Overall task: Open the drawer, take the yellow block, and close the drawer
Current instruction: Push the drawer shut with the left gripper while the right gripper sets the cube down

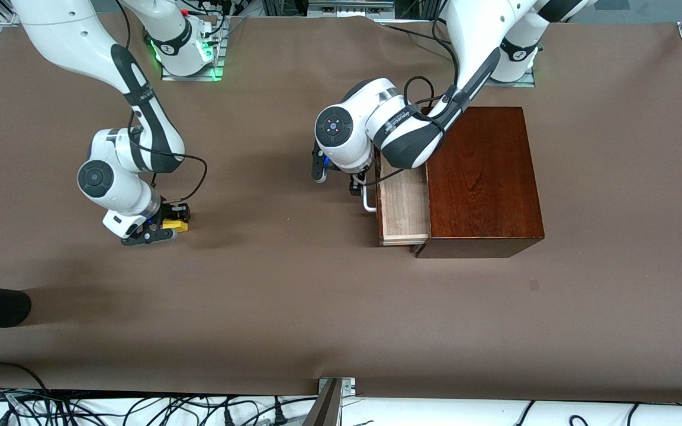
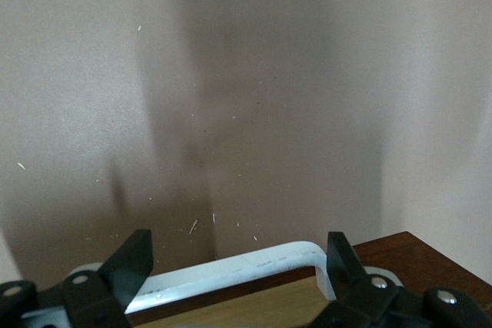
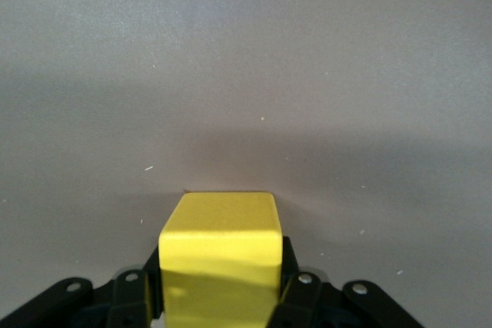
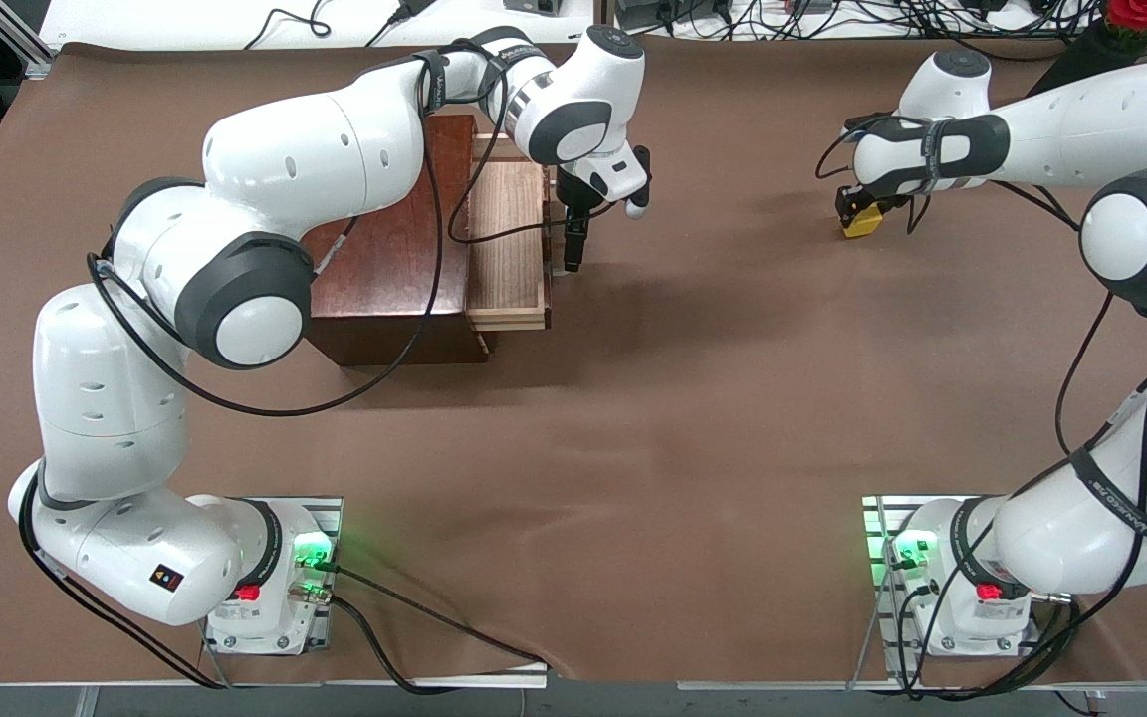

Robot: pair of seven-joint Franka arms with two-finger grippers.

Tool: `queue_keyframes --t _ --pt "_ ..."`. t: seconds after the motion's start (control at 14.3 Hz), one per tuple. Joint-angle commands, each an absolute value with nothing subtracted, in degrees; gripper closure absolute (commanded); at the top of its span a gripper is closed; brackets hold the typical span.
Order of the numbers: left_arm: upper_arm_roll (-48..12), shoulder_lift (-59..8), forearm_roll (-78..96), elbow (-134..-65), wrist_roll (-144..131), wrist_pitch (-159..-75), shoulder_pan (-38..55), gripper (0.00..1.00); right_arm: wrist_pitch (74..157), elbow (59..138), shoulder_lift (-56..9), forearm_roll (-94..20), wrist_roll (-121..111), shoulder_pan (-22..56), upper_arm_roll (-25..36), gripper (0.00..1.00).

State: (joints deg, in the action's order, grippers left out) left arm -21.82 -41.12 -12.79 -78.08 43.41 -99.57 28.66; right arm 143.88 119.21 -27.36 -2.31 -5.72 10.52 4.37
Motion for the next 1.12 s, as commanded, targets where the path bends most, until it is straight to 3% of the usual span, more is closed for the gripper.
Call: queue_keyframes --t 0.0,0.07,0.14,0.28,0.56,0.91,1.05 --pt "-20.13 -39.82 -17.56 -79.02 44.56 -92.12 27.95 0.0 145.37 119.8 -27.78 -3.08 -4.57 9.49 3.52 0.75" --pt "-20.13 -39.73 -18.36 -78.84 44.39 -90.72 27.95 0.0 145.11 119.62 -27.34 -3.08 -4.83 9.49 3.52 0.49" --pt "-20.04 -39.64 -18.46 -78.84 44.38 -89.49 27.86 0.0 145.11 119.62 -26.2 -3.08 -4.57 9.49 3.43 0.0" --pt "-19.25 -39.46 -18.72 -78.84 44.47 -87.46 27.77 0.0 143.1 119.1 -23.05 -2.99 -4.83 9.49 3.43 0.0" --pt "-18.46 -39.29 -18.81 -78.75 44.3 -85.0 27.34 0.0 128.7 112.95 -14.53 -2.64 -5.53 9.49 3.25 0.0" --pt "-17.31 -38.58 -18.72 -78.75 44.38 -83.5 27.16 0.0 118.06 112.06 -1.87 -2.99 -4.92 9.4 3.51 0.0" --pt "-17.4 -38.5 -18.63 -78.49 43.95 -83.67 26.81 0.0 111.04 108.39 -0.35 -2.9 -4.92 9.4 3.95 0.0"
